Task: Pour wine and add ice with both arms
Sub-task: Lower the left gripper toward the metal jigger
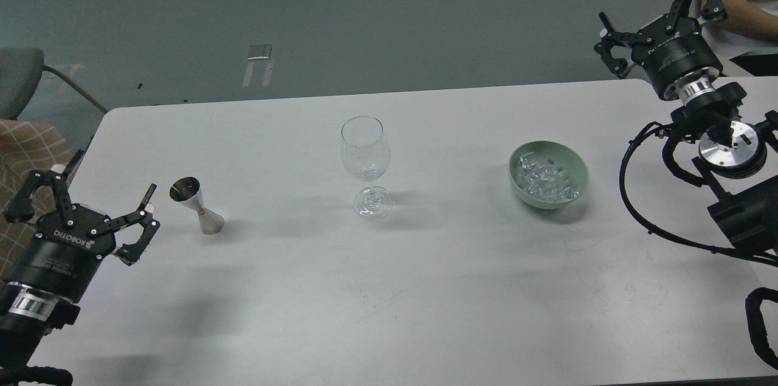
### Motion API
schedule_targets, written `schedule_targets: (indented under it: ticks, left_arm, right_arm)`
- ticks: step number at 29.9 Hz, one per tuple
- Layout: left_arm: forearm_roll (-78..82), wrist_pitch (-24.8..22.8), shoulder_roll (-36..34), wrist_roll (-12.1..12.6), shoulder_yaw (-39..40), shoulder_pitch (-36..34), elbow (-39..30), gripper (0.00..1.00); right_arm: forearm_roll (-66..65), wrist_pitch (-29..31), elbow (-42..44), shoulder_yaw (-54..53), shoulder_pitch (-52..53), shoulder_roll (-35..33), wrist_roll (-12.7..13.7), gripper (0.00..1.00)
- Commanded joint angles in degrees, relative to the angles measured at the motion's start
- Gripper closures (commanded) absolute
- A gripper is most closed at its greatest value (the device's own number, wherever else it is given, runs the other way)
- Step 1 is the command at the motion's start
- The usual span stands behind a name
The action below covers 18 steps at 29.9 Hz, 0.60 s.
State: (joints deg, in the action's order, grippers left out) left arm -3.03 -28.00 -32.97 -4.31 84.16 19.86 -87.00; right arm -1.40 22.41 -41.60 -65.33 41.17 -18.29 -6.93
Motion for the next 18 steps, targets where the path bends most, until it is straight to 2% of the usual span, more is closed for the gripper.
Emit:
schedule_targets:
  ticks: [1,6,11,15,18]
  left_arm:
    - [0.22,0.0,2.29,-0.44,0.57,2.55,0.25,0.02]
    - [0.22,0.0,4.14,-0.44,0.92,3.43,0.78,0.02]
    - [0.57,0.0,6.6,0.44,-0.04,2.56,4.73,0.02]
    - [0.14,0.83,9.41,4.21,-0.22,0.19,7.11,0.04]
    - [0.05,4.42,13.36,7.55,-0.22,-2.09,8.51,0.05]
  right_arm:
    - [-0.35,-0.26,0.29,0.46,1.8,0.44,0.16,0.0]
    - [-0.35,-0.52,0.37,0.9,2.68,0.88,0.16,0.0]
    - [-0.44,-0.52,0.81,0.9,2.68,1.06,0.08,0.0]
    - [-0.53,-0.7,0.9,0.9,2.77,1.06,0.16,0.0]
    - [-0.53,-0.7,1.16,0.9,2.86,1.06,0.08,0.0]
